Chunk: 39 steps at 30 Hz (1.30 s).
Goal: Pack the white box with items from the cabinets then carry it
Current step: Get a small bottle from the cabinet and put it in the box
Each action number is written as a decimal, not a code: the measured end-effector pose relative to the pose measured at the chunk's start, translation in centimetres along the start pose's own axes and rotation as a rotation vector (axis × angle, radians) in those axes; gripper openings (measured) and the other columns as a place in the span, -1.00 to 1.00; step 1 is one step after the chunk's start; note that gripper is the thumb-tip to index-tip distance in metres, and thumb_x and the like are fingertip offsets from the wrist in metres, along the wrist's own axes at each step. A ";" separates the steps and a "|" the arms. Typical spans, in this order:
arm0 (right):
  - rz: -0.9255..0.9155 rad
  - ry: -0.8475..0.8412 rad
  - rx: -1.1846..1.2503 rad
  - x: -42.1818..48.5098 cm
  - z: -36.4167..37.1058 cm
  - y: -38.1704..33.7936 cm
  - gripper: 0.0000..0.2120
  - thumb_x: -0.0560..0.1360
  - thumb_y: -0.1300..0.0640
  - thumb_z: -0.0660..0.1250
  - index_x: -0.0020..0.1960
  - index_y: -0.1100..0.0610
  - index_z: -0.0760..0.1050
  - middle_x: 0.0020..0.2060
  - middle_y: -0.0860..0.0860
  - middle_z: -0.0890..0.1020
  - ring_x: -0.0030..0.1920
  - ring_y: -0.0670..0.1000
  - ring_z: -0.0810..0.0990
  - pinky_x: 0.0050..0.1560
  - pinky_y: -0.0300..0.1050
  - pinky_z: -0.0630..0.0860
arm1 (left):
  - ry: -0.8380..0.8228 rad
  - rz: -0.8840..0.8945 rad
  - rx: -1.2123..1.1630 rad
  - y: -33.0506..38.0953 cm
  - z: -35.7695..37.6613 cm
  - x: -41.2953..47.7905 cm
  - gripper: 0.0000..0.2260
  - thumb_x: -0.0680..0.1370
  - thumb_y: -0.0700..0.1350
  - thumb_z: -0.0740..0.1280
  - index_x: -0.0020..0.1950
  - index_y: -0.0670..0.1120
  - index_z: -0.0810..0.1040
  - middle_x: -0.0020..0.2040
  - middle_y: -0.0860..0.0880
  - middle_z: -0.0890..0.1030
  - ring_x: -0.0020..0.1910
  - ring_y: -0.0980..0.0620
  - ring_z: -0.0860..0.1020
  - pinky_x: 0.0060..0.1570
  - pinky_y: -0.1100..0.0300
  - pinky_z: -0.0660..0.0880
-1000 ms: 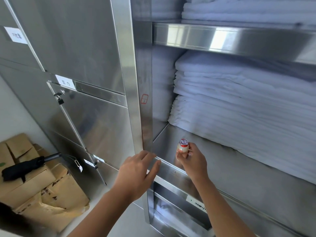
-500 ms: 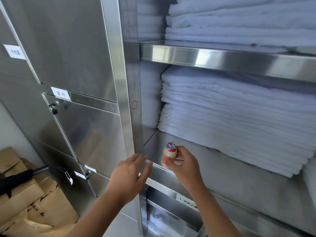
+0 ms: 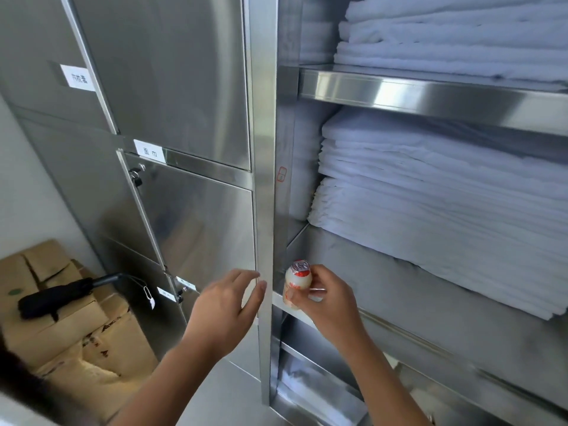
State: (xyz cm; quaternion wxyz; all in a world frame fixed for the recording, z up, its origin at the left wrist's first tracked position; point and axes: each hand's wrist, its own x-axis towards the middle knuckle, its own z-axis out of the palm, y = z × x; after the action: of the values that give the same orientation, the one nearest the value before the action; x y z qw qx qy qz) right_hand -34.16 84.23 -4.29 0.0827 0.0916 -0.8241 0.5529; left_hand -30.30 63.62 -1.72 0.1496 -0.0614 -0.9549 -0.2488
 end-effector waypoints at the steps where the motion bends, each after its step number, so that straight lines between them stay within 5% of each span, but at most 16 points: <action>1: -0.004 -0.011 0.002 0.0 0.7 -0.5 -0.69 0.34 -0.15 0.53 0.01 -0.06 0.62 -0.13 -0.24 0.72 -0.10 -0.18 0.70 -0.07 -0.17 0.66 | 0.003 -0.012 -0.004 -0.7 -0.5 -0.3 -0.61 0.63 0.24 0.06 0.25 0.10 0.54 0.21 0.14 0.59 -0.01 0.11 0.62 0.00 0.14 0.57; 6: 0.000 -0.072 0.035 0.4 5.2 -4.0 -0.69 0.33 -0.13 0.53 0.03 -0.10 0.62 -0.11 -0.20 0.74 -0.06 -0.11 0.72 0.02 0.05 0.67 | 0.064 -0.044 -0.029 -4.2 -4.0 -1.4 -0.51 0.61 0.29 -0.01 0.24 0.06 0.55 0.20 0.12 0.60 0.03 0.10 0.60 0.02 0.16 0.53; 10: -0.044 -0.106 0.019 0.6 10.4 -6.7 -0.72 0.33 -0.11 0.53 0.01 -0.12 0.61 -0.12 -0.22 0.72 -0.06 -0.10 0.69 0.03 0.03 0.66 | 0.116 -0.098 -0.032 -8.5 -7.4 -2.6 -0.56 0.61 0.26 0.02 0.19 0.07 0.56 0.17 0.13 0.60 -0.03 0.08 0.61 -0.01 0.14 0.50; 17: -0.148 -0.353 0.088 0.2 23.4 -11.9 -0.67 0.32 -0.16 0.52 0.05 -0.11 0.62 -0.09 -0.21 0.72 -0.06 -0.14 0.70 -0.02 -0.09 0.66 | 0.251 -0.302 0.120 -17.9 -14.7 -9.0 -0.64 0.64 0.18 0.09 0.23 0.05 0.55 0.18 0.11 0.59 0.06 0.06 0.59 -0.01 0.16 0.48; 23: -0.337 -0.683 0.162 -1.6 34.5 -17.1 -0.71 0.38 -0.17 0.54 0.03 -0.32 0.52 -0.04 -0.42 0.66 0.02 -0.29 0.65 -0.07 -0.39 0.57 | 0.428 -0.599 0.242 -22.3 -20.9 -16.7 -0.66 0.63 0.19 0.06 0.21 0.09 0.52 0.15 0.13 0.58 -0.09 0.08 0.59 -0.15 0.19 0.40; 31: -0.493 -1.195 0.285 -9.6 43.4 -21.2 -0.69 0.41 -0.17 0.55 0.11 -0.21 0.57 -0.05 -0.28 0.70 -0.02 -0.18 0.68 0.03 -0.14 0.62 | 0.689 -1.095 0.405 -20.7 -23.0 -29.7 -0.61 0.60 0.26 0.01 0.20 0.13 0.51 0.12 0.17 0.58 -0.07 0.00 0.60 -0.14 0.16 0.36; 36: -0.567 -1.483 0.352 -18.0 45.8 -22.1 -0.70 0.41 -0.07 0.57 0.10 -0.08 0.61 -0.09 -0.20 0.72 -0.05 -0.14 0.69 0.03 -0.16 0.61 | 0.804 -1.363 0.479 -15.7 -21.3 -38.1 -0.53 0.59 0.33 -0.03 0.26 0.14 0.49 0.16 0.16 0.59 0.05 0.00 0.60 -0.05 0.09 0.47; 39: -0.616 -1.635 0.383 -23.6 46.2 -23.1 -0.71 0.40 -0.09 0.56 0.08 -0.07 0.62 -0.08 -0.20 0.72 -0.04 -0.15 0.69 0.03 -0.16 0.61 | 0.888 -1.522 0.525 -12.1 -20.8 -42.8 -0.51 0.57 0.35 -0.06 0.24 0.14 0.49 0.16 0.17 0.60 -0.07 -0.05 0.61 -0.02 0.04 0.50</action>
State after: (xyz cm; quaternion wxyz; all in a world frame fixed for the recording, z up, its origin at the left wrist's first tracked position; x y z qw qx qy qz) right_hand -7.26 34.27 -6.49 -0.4027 0.6864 -0.4579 0.3962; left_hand 13.26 41.06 -3.48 0.3079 0.7208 -0.6185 -0.0562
